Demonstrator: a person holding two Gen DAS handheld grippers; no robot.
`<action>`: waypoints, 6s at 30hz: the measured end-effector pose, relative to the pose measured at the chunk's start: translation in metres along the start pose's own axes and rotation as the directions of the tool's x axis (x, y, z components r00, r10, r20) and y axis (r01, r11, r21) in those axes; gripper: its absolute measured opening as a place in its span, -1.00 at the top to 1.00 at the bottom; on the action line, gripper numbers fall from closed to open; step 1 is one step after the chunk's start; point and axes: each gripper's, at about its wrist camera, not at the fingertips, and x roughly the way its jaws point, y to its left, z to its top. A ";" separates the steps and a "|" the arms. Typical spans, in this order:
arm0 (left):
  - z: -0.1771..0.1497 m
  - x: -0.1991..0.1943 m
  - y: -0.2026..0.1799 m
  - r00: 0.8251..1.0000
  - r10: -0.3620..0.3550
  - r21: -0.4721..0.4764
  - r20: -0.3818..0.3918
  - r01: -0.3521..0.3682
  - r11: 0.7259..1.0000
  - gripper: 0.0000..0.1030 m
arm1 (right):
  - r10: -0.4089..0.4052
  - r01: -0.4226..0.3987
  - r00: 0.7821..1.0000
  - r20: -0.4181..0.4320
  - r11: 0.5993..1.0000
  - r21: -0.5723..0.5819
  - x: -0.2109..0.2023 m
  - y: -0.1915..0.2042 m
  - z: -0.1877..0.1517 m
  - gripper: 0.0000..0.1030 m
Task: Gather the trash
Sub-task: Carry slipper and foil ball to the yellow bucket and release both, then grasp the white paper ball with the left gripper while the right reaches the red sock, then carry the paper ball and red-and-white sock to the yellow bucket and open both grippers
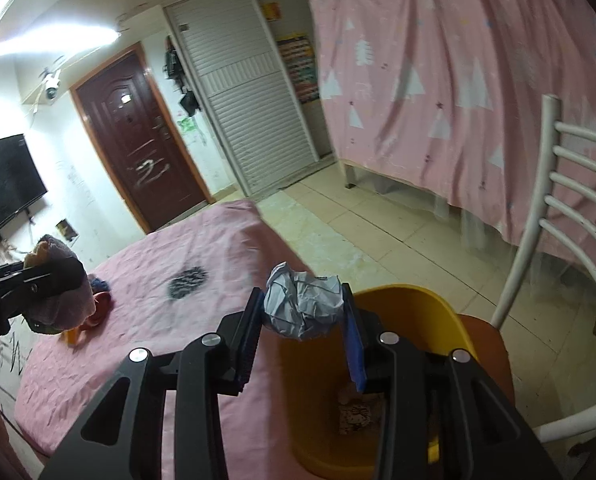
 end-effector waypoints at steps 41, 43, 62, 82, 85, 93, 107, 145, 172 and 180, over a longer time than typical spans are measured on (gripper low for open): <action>0.028 0.033 0.004 0.993 -0.119 -0.072 -0.019 0.117 0.990 0.16 | 0.020 -0.019 1.000 -0.021 0.999 0.045 0.008 -0.022 -0.008 -0.30; 0.025 0.023 0.019 0.995 -0.097 -0.073 -0.003 0.096 0.993 0.15 | 0.036 -0.036 0.999 -0.015 0.999 0.031 0.004 -0.012 -0.008 -0.31; -0.013 -0.026 0.171 0.995 0.081 -0.206 0.053 -0.068 0.976 -0.13 | 0.129 -0.140 0.988 -0.082 0.979 -0.149 0.022 0.105 -0.009 -0.44; -0.055 0.003 0.322 0.986 0.148 -0.391 -0.082 -0.168 0.905 -0.15 | 0.218 -0.289 0.944 -0.249 0.910 -0.298 0.099 0.243 -0.011 -0.44; -0.059 0.017 0.330 0.986 0.128 -0.396 -0.109 -0.161 0.904 -0.15 | 0.206 -0.288 0.941 -0.268 0.904 -0.316 0.109 0.256 -0.013 -0.44; -0.071 0.046 0.346 0.981 0.087 -0.434 -0.174 -0.156 0.887 -0.15 | 0.176 -0.288 0.932 -0.317 0.889 -0.355 0.129 0.272 -0.022 -0.44; -0.090 0.048 0.353 0.981 0.033 -0.475 -0.190 -0.122 0.872 0.09 | 0.174 -0.341 0.903 -0.393 0.846 -0.409 0.141 0.307 -0.038 -0.44; -0.070 -0.025 0.307 0.993 0.084 -0.485 -0.085 -0.115 0.867 0.11 | 0.298 -0.346 0.930 -0.216 0.907 -0.239 0.067 0.228 -0.007 0.57; 0.025 0.036 0.049 0.986 -0.133 -0.196 -0.096 0.113 0.974 0.11 | 0.087 -0.087 0.996 -0.018 0.996 -0.027 -0.002 -0.003 0.007 0.57; 0.045 0.059 -0.025 0.978 -0.194 -0.108 -0.080 0.185 0.977 0.10 | 0.063 -0.060 0.996 -0.065 0.997 0.044 0.020 -0.042 -0.003 0.47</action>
